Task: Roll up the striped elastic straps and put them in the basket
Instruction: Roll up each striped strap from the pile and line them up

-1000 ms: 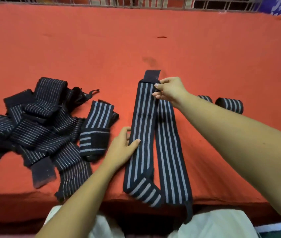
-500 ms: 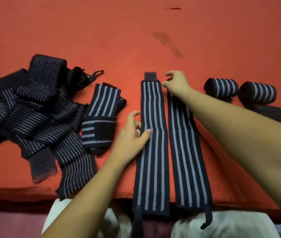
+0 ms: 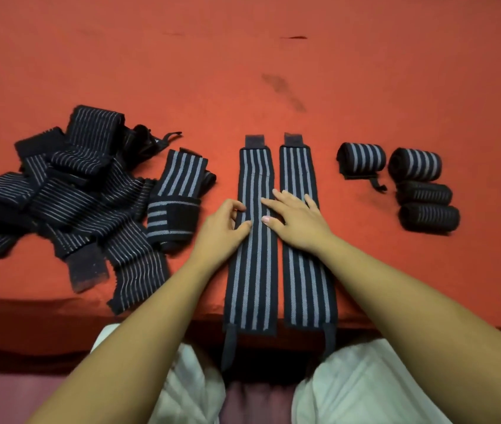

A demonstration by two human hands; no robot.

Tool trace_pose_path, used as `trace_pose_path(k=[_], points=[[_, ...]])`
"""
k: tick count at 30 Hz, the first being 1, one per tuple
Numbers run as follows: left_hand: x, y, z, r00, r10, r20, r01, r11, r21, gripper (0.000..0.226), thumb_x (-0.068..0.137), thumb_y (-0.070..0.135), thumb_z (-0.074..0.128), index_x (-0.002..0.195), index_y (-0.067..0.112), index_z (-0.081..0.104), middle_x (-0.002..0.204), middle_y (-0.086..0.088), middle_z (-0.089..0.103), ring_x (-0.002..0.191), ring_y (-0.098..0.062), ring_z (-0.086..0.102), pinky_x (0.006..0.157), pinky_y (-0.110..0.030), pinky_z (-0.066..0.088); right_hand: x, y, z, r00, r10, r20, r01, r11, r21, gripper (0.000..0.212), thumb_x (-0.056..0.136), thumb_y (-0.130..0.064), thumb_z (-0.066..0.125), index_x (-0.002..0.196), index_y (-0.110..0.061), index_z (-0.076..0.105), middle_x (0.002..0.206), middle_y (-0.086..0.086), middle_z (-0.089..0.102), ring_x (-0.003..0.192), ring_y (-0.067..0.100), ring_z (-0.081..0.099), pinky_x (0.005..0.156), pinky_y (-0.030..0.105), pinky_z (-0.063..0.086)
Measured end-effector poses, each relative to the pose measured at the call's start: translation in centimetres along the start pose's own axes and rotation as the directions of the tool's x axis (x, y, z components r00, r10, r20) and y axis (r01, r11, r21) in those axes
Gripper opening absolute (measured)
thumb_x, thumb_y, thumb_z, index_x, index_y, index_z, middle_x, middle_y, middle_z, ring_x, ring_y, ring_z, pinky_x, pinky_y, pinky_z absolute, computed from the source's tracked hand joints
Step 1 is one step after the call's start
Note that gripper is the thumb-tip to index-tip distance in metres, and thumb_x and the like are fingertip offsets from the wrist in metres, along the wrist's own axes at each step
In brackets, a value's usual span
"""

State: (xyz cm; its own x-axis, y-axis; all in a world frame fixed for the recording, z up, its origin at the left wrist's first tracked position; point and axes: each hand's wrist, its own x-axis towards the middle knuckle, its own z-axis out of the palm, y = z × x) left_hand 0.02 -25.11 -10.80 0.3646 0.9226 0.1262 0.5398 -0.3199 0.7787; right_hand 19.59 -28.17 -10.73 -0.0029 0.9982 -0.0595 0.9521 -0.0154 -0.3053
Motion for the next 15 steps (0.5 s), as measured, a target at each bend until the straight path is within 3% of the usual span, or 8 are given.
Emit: trace_pose_path(k=[3,4,6,11,13,15], points=[[-1.6,0.7,0.1,0.998,0.057,0.027,-0.059,0.994,0.091,0.038,0.093,0.022,0.065,0.13,0.017,0.056,0.114,0.001,0.06,0.096,-0.01,0.055,0.088,-0.017,0.04,0.1,0.1,-0.2,1.0,-0.003,0.006,0.003,1.0,-0.003,0.055,0.102,-0.058,0.033,0.153,-0.042,0.027,0.166,-0.007,0.014,0.154,0.012,0.006,0.124,0.048,-0.004],[-2.4,0.6,0.3,0.995,0.089,0.05,-0.095,0.986,0.136,0.042,0.094,0.02,0.064,0.134,0.012,0.054,0.121,-0.002,0.056,0.108,-0.013,0.054,0.098,-0.016,0.036,0.0,0.1,-0.2,1.0,-0.005,0.003,0.005,1.0,-0.003,0.054,0.102,-0.058,0.032,0.153,-0.041,0.027,0.166,-0.007,0.014,0.154,0.012,0.006,0.124,0.048,-0.004],[-4.4,0.4,0.6,0.988,0.134,0.08,-0.147,0.971,0.189,0.045,0.094,0.019,0.062,0.137,0.009,0.053,0.12,-0.004,0.048,0.113,-0.016,0.051,0.109,-0.026,0.035,-0.4,0.0,0.0,1.0,-0.002,-0.016,0.001,1.0,-0.023,0.054,0.102,-0.057,0.03,0.153,-0.041,0.027,0.166,-0.007,0.015,0.154,0.011,0.007,0.124,0.049,-0.004],[-7.1,0.0,-2.3,0.963,0.269,0.035,-0.266,0.915,0.303,0.032,0.09,0.02,0.064,0.122,0.014,0.059,0.107,0.001,0.046,0.105,-0.018,0.05,0.099,-0.036,0.044,-0.5,-0.7,-0.6,0.999,0.045,0.03,-0.046,0.998,0.034,0.052,0.103,-0.052,0.036,0.153,-0.039,0.031,0.166,-0.005,0.016,0.154,0.013,0.007,0.124,0.051,-0.004],[-6.8,0.2,-5.0,0.938,0.337,-0.084,-0.291,0.895,0.337,0.026,0.088,0.016,0.064,0.113,0.013,0.061,0.105,0.0,0.049,0.105,-0.021,0.051,0.097,-0.04,0.045,-0.3,-1.7,-1.8,0.992,0.08,0.094,-0.091,0.988,0.126,0.05,0.103,-0.039,0.042,0.152,-0.033,0.035,0.166,-0.001,0.019,0.154,0.016,0.008,0.123,0.053,-0.004],[-5.7,-0.1,-7.7,0.902,0.343,-0.262,-0.218,0.885,0.411,0.025,0.084,0.017,0.063,0.108,0.012,0.063,0.106,-0.006,0.054,0.102,-0.028,0.053,0.092,-0.046,0.044,-0.3,-3.3,-3.0,0.986,0.09,0.138,-0.114,0.976,0.183,0.052,0.102,-0.027,0.041,0.154,-0.026,0.034,0.165,0.004,0.021,0.153,0.022,0.015,0.124,0.052,0.003]])
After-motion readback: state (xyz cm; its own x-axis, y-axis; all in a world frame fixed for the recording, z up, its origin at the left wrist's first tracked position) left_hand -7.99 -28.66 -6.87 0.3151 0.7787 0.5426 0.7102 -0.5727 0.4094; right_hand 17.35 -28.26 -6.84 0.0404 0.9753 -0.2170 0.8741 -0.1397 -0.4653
